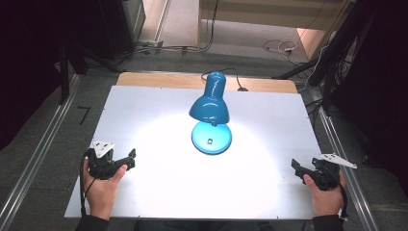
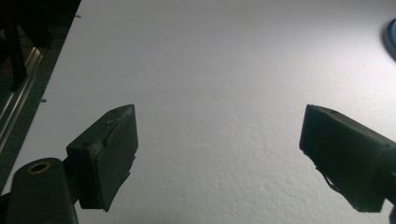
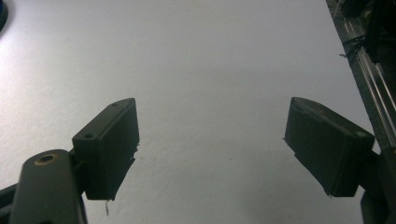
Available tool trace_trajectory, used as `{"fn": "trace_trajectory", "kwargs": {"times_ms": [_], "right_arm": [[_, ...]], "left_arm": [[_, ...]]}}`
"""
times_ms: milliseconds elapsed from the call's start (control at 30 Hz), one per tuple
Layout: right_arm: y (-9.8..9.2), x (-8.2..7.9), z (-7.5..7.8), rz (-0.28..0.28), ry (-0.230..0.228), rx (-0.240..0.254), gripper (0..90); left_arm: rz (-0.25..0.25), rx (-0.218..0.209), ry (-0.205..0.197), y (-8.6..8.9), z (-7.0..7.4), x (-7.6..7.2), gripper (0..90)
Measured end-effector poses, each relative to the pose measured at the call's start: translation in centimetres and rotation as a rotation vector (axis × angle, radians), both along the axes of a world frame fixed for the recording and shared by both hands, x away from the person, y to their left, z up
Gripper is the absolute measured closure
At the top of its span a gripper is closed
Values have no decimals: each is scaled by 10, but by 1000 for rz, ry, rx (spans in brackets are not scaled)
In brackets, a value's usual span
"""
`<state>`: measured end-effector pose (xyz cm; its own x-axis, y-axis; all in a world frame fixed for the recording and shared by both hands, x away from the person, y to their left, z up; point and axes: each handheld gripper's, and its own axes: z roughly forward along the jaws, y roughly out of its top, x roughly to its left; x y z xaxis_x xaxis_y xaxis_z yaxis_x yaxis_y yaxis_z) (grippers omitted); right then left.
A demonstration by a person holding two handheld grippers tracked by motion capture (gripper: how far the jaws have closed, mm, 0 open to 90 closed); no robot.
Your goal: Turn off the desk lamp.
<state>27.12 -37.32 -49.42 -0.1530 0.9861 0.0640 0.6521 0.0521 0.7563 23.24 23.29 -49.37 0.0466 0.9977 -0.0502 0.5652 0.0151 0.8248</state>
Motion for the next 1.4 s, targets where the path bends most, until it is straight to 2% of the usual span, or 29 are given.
{"fn": "trace_trajectory", "kwargs": {"times_ms": [33, 100, 300, 633, 733, 1233, 1400], "right_arm": [[0, 0, 0, -1, 0, 0, 164], [0, 0, 0, -1, 1, 2, 164], [0, 0, 1, -2, 1, 0, 164], [0, 0, 0, -1, 2, -1, 164], [1, 0, 0, -4, 3, -1, 164], [1, 0, 0, -2, 3, -2, 164], [1, 0, 0, -3, 4, -3, 164]], "left_arm": [[-3, 15, -8, -2, 1, -1, 123], [-4, 20, -15, -3, 2, -2, 123], [-13, -4, -20, -5, 2, -2, 127], [-26, -4, -16, -7, 1, -1, 126], [-35, -9, -27, -10, 2, -1, 126], [-70, -22, -25, -22, 2, 2, 126], [-82, -43, -14, -25, 1, 3, 126]]}}
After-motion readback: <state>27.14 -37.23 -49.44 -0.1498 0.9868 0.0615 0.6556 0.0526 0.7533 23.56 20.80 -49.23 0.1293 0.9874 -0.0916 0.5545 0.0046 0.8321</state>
